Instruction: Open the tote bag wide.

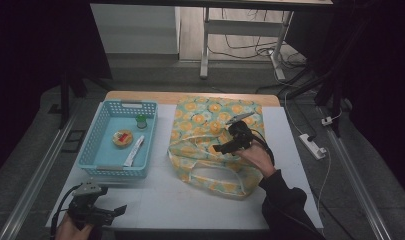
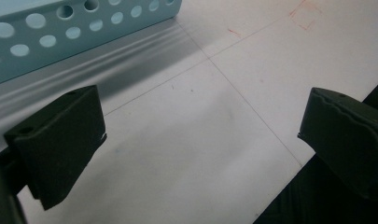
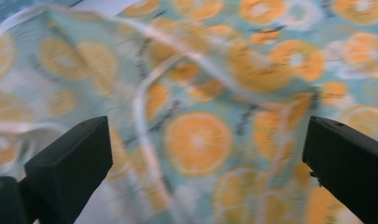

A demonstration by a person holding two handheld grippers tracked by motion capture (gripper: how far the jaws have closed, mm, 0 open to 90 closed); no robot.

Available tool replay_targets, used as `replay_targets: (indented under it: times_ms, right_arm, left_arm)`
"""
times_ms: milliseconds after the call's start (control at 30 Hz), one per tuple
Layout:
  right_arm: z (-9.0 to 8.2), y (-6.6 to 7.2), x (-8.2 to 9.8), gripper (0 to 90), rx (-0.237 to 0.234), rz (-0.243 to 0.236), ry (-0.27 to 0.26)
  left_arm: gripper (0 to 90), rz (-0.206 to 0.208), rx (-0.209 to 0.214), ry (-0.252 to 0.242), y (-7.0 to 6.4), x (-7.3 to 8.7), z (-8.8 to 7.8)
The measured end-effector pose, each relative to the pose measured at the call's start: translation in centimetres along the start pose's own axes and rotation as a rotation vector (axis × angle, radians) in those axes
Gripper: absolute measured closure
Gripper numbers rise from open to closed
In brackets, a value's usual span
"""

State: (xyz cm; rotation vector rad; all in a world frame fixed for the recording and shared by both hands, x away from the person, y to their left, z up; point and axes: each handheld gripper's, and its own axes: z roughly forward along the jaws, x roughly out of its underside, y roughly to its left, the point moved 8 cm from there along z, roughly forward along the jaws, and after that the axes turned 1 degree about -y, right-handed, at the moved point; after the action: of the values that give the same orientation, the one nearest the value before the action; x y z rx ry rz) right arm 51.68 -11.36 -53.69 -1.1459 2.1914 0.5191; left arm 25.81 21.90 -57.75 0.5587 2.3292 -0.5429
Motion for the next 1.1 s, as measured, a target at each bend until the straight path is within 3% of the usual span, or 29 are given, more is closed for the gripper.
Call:
replay_targets:
  times_ms: [33, 200, 433, 600, 733, 767, 833, 900, 933, 967, 1100]
  right_arm:
    - [0.3, 0.9, 0.4, 0.0, -0.015, -0.021, 0.015]
    - [1.2, 1.6, 1.2, 0.0, -0.005, -0.05, 0.048]
    - [3.8, 1.2, 3.6, 0.0, 0.035, -0.067, 0.144]
    - [4.0, 1.1, 3.9, 3.5, 0.054, -0.092, 0.133]
    - [3.4, 1.4, 3.8, 26.0, 0.029, -0.113, 0.099]
    - [3.4, 1.4, 3.8, 26.0, 0.029, -0.113, 0.099]
    - [3.1, 1.9, 3.9, 41.2, 0.015, -0.137, 0.088]
    - [2.9, 2.4, 3.9, 51.4, 0.001, -0.151, 0.085]
    - [2.9, 2.4, 3.9, 51.4, 0.001, -0.151, 0.085]
    - [2.8, 2.9, 3.9, 60.9, -0.013, -0.163, 0.089]
    - [2.7, 3.4, 3.9, 78.0, -0.029, -0.175, 0.102]
  left_arm:
    - [0.3, 0.0, 0.0, 0.0, 0.0, 0.0, 0.0]
    - [0.4, 0.001, 0.001, 0.001, 0.0, 0.0, 0.0]
    - [0.4, 0.0, 0.003, -0.001, 0.0, 0.0, 0.0]
    - [0.4, 0.0, 0.003, 0.0, 0.0, 0.0, 0.0]
    - [0.4, 0.001, 0.003, 0.001, 0.0, 0.0, 0.0]
    - [0.4, 0.001, 0.003, 0.002, 0.0, 0.0, 0.0]
    - [0.5, 0.001, 0.002, 0.003, 0.0, 0.0, 0.0]
    - [0.5, 0.001, 0.002, 0.003, 0.0, 0.0, 0.0]
    - [0.5, 0.0, 0.001, 0.003, 0.0, 0.0, 0.0]
    - [0.5, 0.001, 0.001, 0.003, 0.0, 0.0, 0.1]
    - [0.6, 0.0, 0.0, 0.003, 0.0, 0.0, 0.1]
